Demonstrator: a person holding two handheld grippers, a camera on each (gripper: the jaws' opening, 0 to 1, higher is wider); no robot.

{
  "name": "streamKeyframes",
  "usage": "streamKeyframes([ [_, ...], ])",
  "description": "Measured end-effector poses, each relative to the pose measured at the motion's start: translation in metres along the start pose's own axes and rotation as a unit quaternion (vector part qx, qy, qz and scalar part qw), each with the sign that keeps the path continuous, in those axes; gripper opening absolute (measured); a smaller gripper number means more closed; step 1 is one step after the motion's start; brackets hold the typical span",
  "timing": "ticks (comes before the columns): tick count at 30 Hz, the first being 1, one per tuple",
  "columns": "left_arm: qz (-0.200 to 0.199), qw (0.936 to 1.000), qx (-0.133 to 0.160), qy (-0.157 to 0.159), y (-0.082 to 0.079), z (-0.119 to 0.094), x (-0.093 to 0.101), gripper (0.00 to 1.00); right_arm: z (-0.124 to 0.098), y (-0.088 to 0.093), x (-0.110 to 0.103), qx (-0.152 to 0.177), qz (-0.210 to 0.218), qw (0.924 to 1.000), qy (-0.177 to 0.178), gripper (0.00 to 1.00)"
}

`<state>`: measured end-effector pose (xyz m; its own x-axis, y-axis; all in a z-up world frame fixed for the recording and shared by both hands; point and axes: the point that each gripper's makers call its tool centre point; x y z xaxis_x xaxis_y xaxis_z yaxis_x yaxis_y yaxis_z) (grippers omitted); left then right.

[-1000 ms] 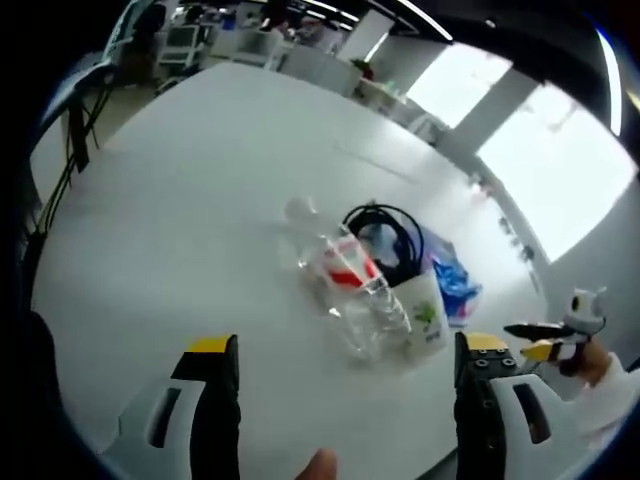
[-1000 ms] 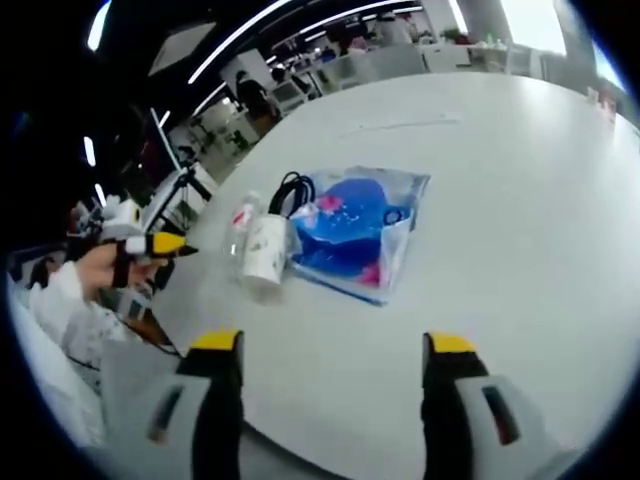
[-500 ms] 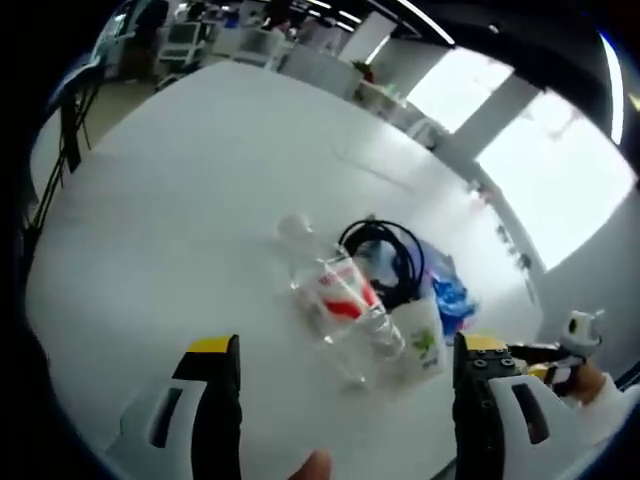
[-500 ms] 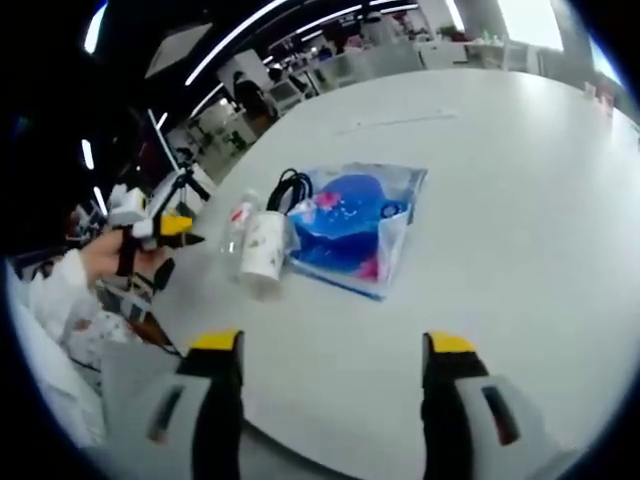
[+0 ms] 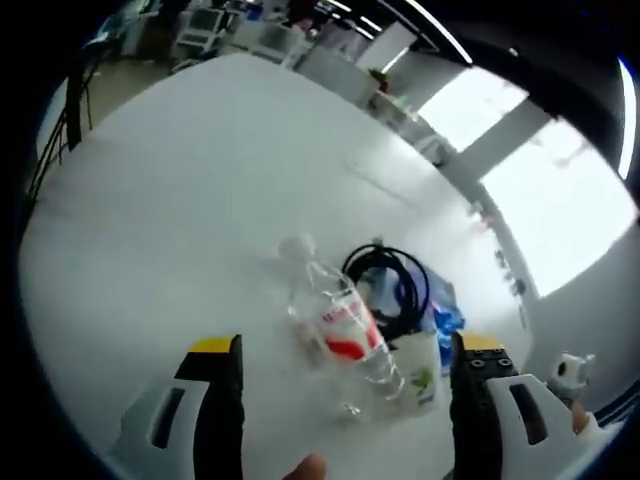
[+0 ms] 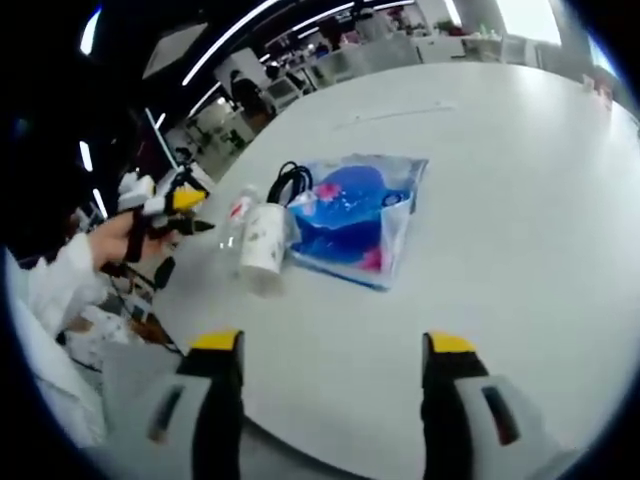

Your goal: Arrange the tabletop items into an orderly group along one side of the table until the central work area is clear of visible clutter.

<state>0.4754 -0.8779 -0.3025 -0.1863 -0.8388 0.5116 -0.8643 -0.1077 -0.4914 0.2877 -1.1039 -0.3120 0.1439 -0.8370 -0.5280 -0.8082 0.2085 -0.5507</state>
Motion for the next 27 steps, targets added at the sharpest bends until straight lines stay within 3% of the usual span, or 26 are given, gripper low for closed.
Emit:
streamKeyframes([
  [10,-0.031,0.9995,-0.002,-0.006,-0.006,0.012,-0.002,0.79,0.001,0.004,0.003,-0.004,0.006,1.0,0.002,0.71],
  [27,-0.051,0.9986,0.005,-0.014,-0.027,0.035,0.001,0.75,-0.002,0.003,0.011,0.001,0.013,0.9999,0.01,0.69],
])
Point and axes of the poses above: the point that each gripper's makers call its tool centre point, and the gripper's own axes: z roughly forward along the fingers, x roughly to its right, y roughly out of its underside, and after that the axes turned 8 degrees about -y, right-handed
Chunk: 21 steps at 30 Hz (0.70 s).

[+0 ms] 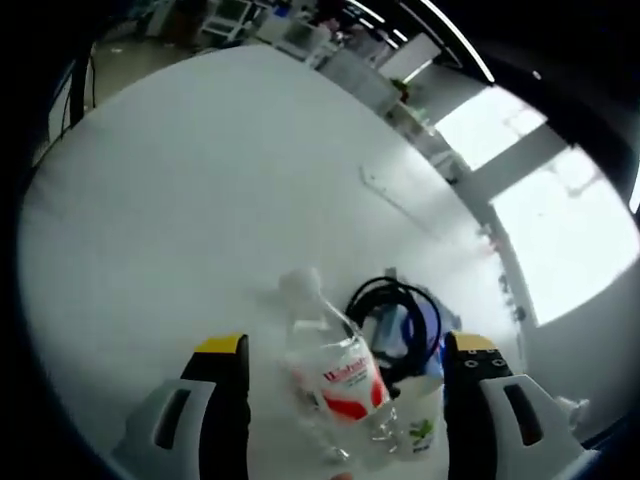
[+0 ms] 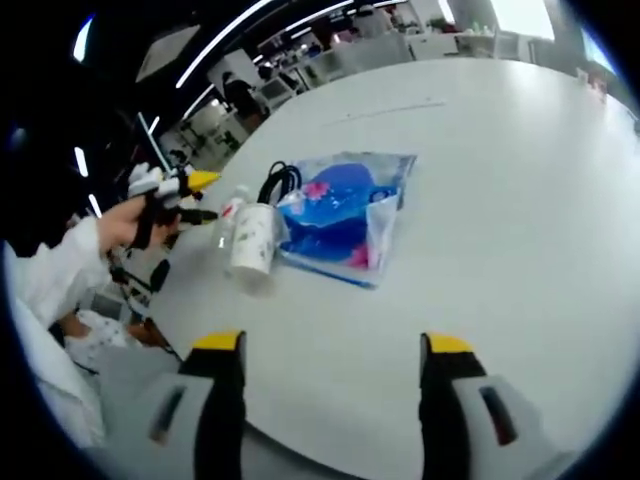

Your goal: Arrange the tabletop items into an orderly group along one side of the table until the central work area is clear of visible clutter.

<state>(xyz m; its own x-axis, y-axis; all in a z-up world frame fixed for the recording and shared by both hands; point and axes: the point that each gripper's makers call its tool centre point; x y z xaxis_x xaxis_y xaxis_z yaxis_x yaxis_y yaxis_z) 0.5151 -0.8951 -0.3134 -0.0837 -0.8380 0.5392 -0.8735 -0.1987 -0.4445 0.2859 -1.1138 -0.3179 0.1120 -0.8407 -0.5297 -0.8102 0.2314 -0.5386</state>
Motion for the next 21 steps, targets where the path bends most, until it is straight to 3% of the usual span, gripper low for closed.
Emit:
streamKeyframes([
  [7,-0.034,0.9994,0.001,-0.01,-0.001,0.008,-0.006,0.71,0.002,0.003,0.0,0.0,0.003,1.0,0.0,0.69],
  [21,-0.041,0.9988,0.005,-0.027,-0.011,0.024,-0.006,0.69,0.004,0.005,0.002,0.0,0.01,0.9999,-0.002,0.68],
])
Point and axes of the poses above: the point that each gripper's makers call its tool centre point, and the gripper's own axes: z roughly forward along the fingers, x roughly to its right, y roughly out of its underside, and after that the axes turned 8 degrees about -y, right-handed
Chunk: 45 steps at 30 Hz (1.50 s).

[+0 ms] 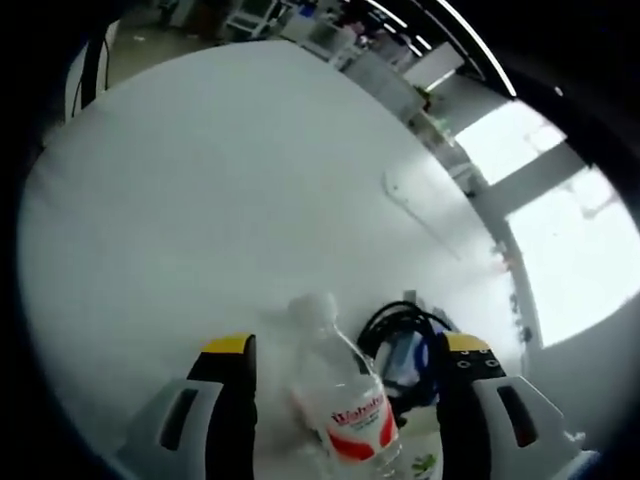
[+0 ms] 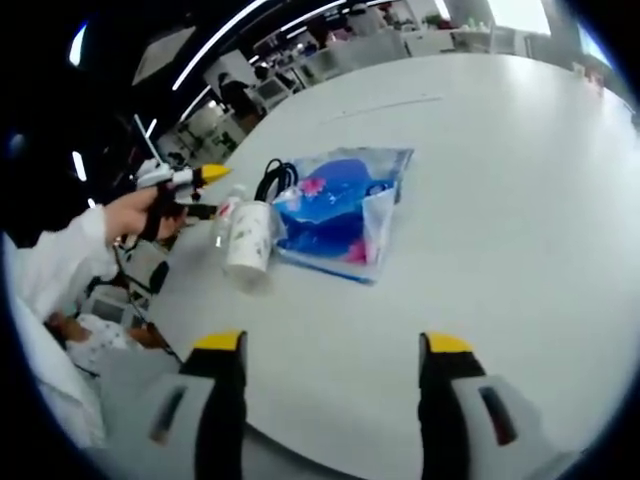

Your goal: Arrange the tabletop items into an orderly group along one side of the table until the central work area is clear of visible clutter.

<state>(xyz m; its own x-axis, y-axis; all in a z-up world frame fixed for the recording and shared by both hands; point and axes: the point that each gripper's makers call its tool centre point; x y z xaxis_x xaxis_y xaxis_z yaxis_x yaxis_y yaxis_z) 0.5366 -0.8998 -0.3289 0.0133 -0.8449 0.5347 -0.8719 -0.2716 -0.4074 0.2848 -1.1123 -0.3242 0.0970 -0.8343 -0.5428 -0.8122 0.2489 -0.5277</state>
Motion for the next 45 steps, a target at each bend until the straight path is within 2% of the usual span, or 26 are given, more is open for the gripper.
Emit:
streamKeyframes([
  [6,-0.007,0.9999,-0.005,-0.012,-0.004,0.009,-0.003,0.67,0.001,0.002,0.001,0.0,0.004,1.0,0.0,0.68],
  [16,0.018,0.9992,0.0,-0.036,-0.008,0.017,-0.006,0.62,0.003,0.003,0.004,0.002,0.012,0.9999,-0.001,0.67],
  [21,0.012,0.9986,0.007,-0.05,-0.01,0.019,-0.009,0.59,0.005,0.003,0.002,0.004,0.015,0.9999,-0.003,0.67],
  [27,0.023,0.9977,0.007,-0.064,-0.01,0.021,-0.009,0.56,0.006,0.004,0.003,0.003,0.018,0.9998,-0.004,0.67],
  [31,0.042,0.9954,0.008,-0.086,-0.009,0.023,-0.013,0.52,0.006,0.005,0.004,0.002,0.021,0.9998,-0.003,0.67],
  [35,0.055,0.9944,0.016,-0.088,-0.011,0.026,-0.011,0.53,0.007,0.007,0.004,0.002,0.025,0.9997,-0.005,0.66],
  [45,0.051,0.9914,0.03,-0.117,-0.015,0.026,-0.022,0.38,0.009,0.006,0.004,0.013,0.044,0.9989,-0.011,0.65],
])
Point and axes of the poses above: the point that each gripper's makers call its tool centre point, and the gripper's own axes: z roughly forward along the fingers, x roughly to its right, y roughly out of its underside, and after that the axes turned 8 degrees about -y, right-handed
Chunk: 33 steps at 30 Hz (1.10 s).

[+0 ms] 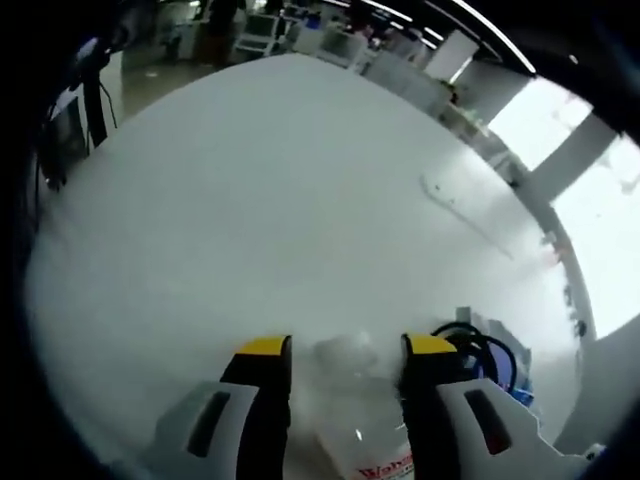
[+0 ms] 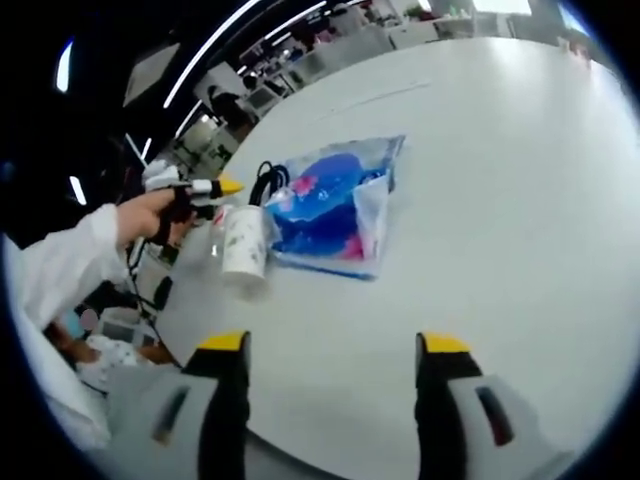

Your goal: Arrange the tabletop items into an orderly group along one side of the table until the central work area is clear of visible clutter.

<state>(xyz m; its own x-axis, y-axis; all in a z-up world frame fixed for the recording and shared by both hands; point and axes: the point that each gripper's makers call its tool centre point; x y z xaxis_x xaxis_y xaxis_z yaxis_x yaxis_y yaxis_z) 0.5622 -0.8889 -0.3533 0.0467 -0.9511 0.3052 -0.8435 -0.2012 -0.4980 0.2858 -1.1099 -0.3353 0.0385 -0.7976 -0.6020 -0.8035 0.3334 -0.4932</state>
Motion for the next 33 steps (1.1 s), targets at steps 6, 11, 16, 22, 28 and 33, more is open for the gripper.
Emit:
streamKeyframes([
  [6,-0.012,0.9999,-0.006,0.002,0.002,0.0,0.001,0.29,-0.001,0.0,0.003,0.006,0.008,0.9999,0.003,0.65],
  [11,-0.032,0.9994,-0.009,0.008,0.001,-0.002,0.004,0.21,-0.003,-0.002,0.005,0.013,0.012,0.9998,0.006,0.65],
  [16,-0.032,0.9991,-0.017,0.022,0.005,-0.007,0.008,0.19,-0.004,-0.002,0.004,0.018,0.015,0.9997,0.007,0.64],
  [22,-0.032,0.9988,-0.012,0.034,0.003,-0.016,0.009,0.18,-0.003,-0.002,0.002,0.022,0.018,0.9996,0.004,0.64],
  [28,-0.021,0.9985,0.0,0.05,-0.001,-0.031,0.014,0.18,-0.002,-0.007,-0.003,0.026,0.013,0.9996,-0.001,0.64],
  [33,-0.009,0.9981,0.009,0.06,-0.002,-0.039,0.017,0.17,-0.003,-0.011,-0.006,0.029,0.008,0.9995,-0.004,0.63],
])
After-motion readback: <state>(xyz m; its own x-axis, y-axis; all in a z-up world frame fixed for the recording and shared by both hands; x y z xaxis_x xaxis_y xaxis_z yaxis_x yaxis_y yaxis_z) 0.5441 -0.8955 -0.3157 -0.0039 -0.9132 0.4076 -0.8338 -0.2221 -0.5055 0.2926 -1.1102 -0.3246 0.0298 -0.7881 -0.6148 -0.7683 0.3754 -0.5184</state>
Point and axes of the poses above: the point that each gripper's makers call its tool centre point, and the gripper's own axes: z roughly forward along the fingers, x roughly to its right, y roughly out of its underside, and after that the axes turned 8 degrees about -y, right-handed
